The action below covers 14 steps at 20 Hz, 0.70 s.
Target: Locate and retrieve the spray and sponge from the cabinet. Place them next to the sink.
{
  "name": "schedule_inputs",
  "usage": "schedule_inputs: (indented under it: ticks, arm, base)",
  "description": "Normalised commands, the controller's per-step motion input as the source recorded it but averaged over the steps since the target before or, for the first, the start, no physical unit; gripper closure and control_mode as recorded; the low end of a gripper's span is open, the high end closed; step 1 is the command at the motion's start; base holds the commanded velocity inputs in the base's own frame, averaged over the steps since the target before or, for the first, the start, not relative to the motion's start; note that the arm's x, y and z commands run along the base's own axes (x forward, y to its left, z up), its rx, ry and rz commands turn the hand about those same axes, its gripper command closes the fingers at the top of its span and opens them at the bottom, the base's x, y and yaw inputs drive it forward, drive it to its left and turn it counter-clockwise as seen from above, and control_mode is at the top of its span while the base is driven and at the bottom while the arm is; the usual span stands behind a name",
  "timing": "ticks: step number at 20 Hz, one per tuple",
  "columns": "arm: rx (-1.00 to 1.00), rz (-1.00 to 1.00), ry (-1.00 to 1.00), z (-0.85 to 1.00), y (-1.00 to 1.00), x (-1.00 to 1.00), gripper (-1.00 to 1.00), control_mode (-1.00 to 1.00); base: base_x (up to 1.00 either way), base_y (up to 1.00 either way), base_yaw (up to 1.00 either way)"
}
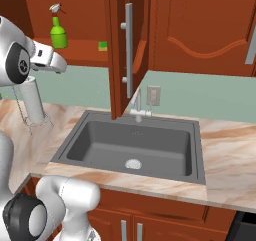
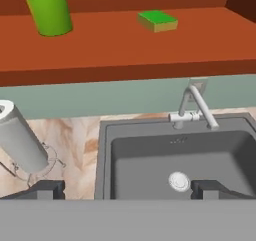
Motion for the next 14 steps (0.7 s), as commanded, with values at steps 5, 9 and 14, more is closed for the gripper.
schedule_inputs:
  ticks: [5, 9, 14]
  arm:
    - [0.01, 0.06, -0.07, 0.56, 0.19, 0.00, -1.00, -1.00]
    - [0.00, 0.09, -0.16, 0.27, 0.28, 0.05, -1.00, -1.00]
    - [-0.04, 0.10, -0.20, 0.03, 0.41, 0.24, -1.00, -1.00]
  base:
    - [0.00, 0.00, 0.00]
    - [0.00, 0.00, 0.00]
    - [0.00, 0.00, 0.00]
